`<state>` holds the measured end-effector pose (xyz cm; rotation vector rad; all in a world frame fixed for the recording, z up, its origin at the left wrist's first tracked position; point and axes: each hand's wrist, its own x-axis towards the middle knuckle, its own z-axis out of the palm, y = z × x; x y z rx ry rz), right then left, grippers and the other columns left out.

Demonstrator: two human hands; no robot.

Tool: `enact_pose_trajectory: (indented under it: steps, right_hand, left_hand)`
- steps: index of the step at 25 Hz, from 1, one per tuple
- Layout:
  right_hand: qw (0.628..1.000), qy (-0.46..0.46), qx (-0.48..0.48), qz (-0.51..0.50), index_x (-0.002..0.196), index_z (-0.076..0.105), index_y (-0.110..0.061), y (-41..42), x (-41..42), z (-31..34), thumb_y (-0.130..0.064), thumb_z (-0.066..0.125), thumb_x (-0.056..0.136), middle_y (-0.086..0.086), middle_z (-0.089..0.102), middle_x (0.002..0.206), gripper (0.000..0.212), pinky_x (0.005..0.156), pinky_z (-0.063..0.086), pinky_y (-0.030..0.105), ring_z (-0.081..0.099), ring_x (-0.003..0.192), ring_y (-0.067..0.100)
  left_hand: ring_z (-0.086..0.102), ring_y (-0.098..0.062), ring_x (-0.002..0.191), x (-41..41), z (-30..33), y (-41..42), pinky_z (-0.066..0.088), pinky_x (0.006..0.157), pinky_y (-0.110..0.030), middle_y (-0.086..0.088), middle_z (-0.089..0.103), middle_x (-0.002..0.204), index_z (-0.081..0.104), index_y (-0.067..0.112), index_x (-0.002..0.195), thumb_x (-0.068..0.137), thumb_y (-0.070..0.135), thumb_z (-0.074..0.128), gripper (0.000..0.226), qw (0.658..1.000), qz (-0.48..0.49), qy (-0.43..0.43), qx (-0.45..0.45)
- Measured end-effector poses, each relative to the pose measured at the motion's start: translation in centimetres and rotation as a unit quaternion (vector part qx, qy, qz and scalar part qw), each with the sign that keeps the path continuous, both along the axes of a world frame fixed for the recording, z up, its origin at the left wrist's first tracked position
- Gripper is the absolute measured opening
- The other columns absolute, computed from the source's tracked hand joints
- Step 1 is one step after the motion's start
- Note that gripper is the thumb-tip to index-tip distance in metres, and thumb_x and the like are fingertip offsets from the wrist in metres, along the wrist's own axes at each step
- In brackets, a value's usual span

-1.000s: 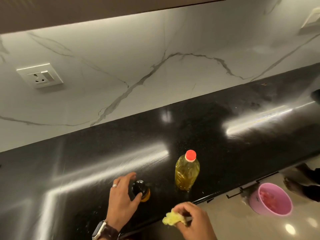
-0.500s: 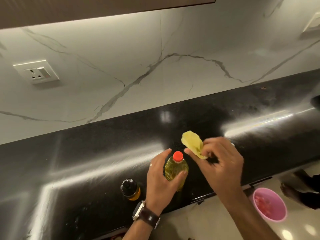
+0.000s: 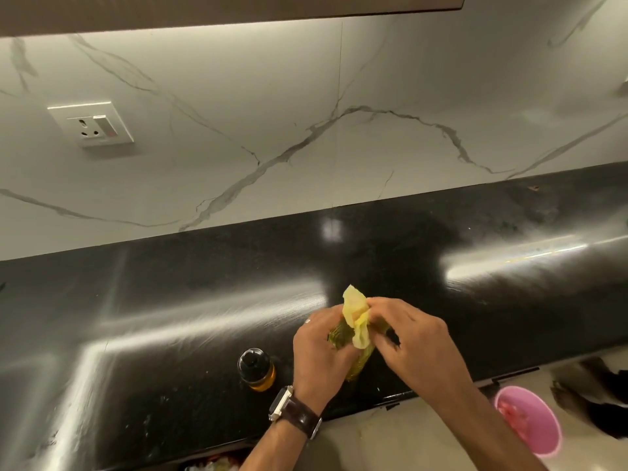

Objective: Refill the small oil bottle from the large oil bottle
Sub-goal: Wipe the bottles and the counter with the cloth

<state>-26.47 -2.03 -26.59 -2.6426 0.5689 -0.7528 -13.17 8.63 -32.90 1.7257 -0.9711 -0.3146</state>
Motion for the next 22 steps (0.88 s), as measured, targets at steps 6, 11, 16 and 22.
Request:
enact_pose_trajectory:
  steps: [6, 11, 16, 22]
  right_hand:
    - [0.97, 0.147, -0.153, 0.117, 0.121, 0.077, -0.016, 0.0, 1.3, 1.4, -0.012, 0.099, 0.059, 0.004, 0.074, 0.126, 0.067, 0.088, 0.064, 0.035, 0.071, 0.118, 0.021]
    - [0.981, 0.18, -0.044, 0.057, 0.115, 0.07, -0.027, -0.6, 3.7, 2.5, -0.036, 0.055, 0.103, -0.009, 0.073, 0.107, 0.021, 0.081, 0.059, 0.022, 0.069, 0.089, 0.006]
    - [0.956, -0.004, 0.288, -0.047, 0.105, 0.079, -0.029, -1.1, 2.5, 1.2, -0.028, 0.072, 0.096, -0.016, 0.076, 0.085, 0.012, 0.069, 0.059, 0.017, 0.071, 0.082, -0.003]
    - [0.856, -0.098, 0.503, -0.065, 0.1, 0.081, -0.038, -0.9, -1.0, -1.3, -0.033, 0.076, 0.088, -0.006, 0.08, 0.095, 0.014, 0.07, 0.059, 0.02, 0.077, 0.092, 0.013]
  left_hand:
    - [0.066, 0.0, 0.093, 0.2, 0.1, 0.0, 0.058, 0.078, -0.03, 0.018, 0.075, 0.096, 0.078, 0.028, 0.104, 0.081, 0.044, 0.071, 0.029, 0.999, 0.012, -0.036, 0.001]
    - [0.063, 0.001, 0.082, -0.1, -0.4, -0.2, 0.057, 0.071, -0.03, 0.02, 0.071, 0.089, 0.075, 0.029, 0.092, 0.08, 0.046, 0.073, 0.021, 0.999, 0.009, -0.04, -0.002]
    - [0.068, -0.001, 0.109, 0.0, -0.1, 0.0, 0.059, 0.089, -0.037, 0.023, 0.074, 0.114, 0.075, 0.034, 0.12, 0.085, 0.062, 0.072, 0.045, 0.999, 0.001, -0.035, -0.01]
    - [0.066, -0.001, 0.116, 0.1, -0.3, 0.2, 0.058, 0.095, -0.041, 0.025, 0.072, 0.12, 0.073, 0.036, 0.125, 0.083, 0.043, 0.085, 0.044, 0.999, 0.008, -0.039, 0.003]
